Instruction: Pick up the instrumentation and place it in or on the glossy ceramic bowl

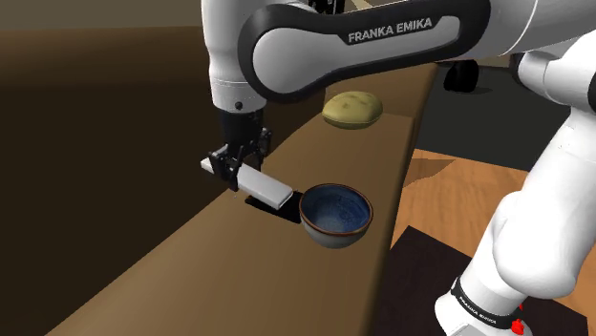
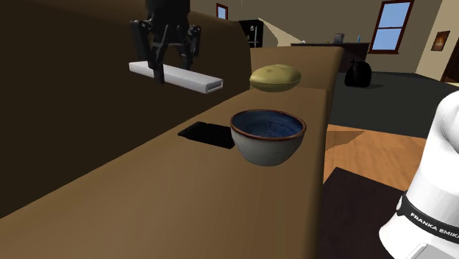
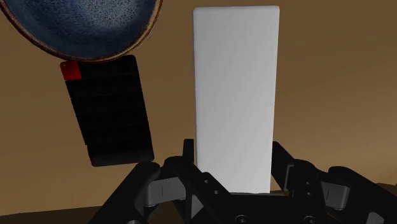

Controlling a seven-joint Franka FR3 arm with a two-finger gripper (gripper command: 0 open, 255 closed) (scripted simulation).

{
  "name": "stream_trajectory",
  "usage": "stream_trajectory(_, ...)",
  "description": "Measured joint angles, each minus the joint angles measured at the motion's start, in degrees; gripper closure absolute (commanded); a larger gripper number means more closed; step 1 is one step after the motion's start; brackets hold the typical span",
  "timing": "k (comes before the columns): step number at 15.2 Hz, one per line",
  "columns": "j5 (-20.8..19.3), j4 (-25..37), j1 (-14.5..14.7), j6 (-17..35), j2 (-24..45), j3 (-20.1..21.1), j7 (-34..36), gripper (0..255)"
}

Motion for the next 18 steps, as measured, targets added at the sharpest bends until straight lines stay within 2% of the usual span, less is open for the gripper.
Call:
stream_trajectory(5, 6.1, -12.65, -1.79, 1.58, -12.65, -3.97, -7.47, 255)
stream_trajectory(8, 8.08, -18.15, -2.0, 1.56, -18.45, -6.56, -11.2, 255)
stream_trajectory(15, 10.13, -31.12, -1.93, -0.06, -32.96, -14.0, -20.12, 255)
stream_trajectory(18, 10.21, -33.74, -1.84, 0.13, -35.33, -15.06, -21.35, 255)
